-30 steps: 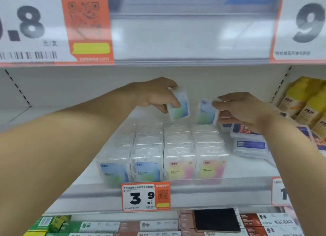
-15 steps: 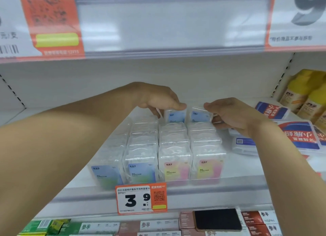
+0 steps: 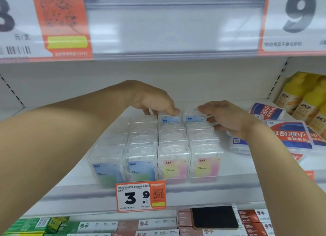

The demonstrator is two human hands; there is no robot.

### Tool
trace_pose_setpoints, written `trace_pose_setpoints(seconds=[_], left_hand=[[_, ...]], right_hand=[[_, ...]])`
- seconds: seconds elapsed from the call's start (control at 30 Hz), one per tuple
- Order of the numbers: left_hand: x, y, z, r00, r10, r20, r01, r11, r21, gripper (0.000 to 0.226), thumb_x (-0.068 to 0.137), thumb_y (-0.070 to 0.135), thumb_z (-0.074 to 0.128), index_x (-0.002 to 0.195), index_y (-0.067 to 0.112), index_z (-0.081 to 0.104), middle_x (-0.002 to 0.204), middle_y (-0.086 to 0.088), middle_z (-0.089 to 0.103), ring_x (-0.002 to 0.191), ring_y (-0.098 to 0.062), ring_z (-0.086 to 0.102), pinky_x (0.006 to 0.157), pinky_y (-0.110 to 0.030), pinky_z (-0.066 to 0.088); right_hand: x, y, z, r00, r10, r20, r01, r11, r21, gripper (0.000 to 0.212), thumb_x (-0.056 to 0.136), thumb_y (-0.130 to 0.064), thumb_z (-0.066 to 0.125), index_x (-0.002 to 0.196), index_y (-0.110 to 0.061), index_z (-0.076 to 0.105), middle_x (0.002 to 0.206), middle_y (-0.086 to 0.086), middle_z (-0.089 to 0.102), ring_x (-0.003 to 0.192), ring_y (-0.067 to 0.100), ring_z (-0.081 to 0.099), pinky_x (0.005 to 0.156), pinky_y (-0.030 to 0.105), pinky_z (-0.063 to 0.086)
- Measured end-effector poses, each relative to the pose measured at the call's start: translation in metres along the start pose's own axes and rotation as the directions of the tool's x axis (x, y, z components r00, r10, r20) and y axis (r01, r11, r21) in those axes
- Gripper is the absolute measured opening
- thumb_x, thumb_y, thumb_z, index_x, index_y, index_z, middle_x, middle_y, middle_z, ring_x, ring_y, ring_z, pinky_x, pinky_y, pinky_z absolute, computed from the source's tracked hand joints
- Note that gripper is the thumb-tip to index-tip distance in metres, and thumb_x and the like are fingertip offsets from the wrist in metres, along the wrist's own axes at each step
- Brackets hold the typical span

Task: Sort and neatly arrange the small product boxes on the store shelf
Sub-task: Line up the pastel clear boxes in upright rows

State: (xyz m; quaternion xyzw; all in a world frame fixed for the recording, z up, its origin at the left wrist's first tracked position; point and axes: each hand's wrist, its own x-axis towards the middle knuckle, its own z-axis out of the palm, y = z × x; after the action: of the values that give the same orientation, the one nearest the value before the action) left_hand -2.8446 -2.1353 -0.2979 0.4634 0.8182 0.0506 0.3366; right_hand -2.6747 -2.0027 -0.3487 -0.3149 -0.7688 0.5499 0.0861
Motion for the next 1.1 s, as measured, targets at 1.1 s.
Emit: trace_pose_setpoints(seconds=[1.1], left_hand=[[-0.065, 0.007, 0.018, 0.903, 0.044, -0.427, -0.017, 0.998, 0.067, 0.076, 0.096, 0.064, 0.021, 0.114, 0.002, 0.063, 0.119, -0.014, 0.063, 0.108, -0.027, 0.059, 0.092, -0.032, 0.041]], right_hand=[[-0.021, 0.011, 0.007, 0.998, -0.036, 0.051, 0.028, 0.988, 0.153, 0.035, 0.099, -0.043, 0.051, 0.118, -0.019, 0.067, 0.116, 0.005, 0.073, 0.106, 0.025, 0.069, 0.093, 0.037, 0.052]])
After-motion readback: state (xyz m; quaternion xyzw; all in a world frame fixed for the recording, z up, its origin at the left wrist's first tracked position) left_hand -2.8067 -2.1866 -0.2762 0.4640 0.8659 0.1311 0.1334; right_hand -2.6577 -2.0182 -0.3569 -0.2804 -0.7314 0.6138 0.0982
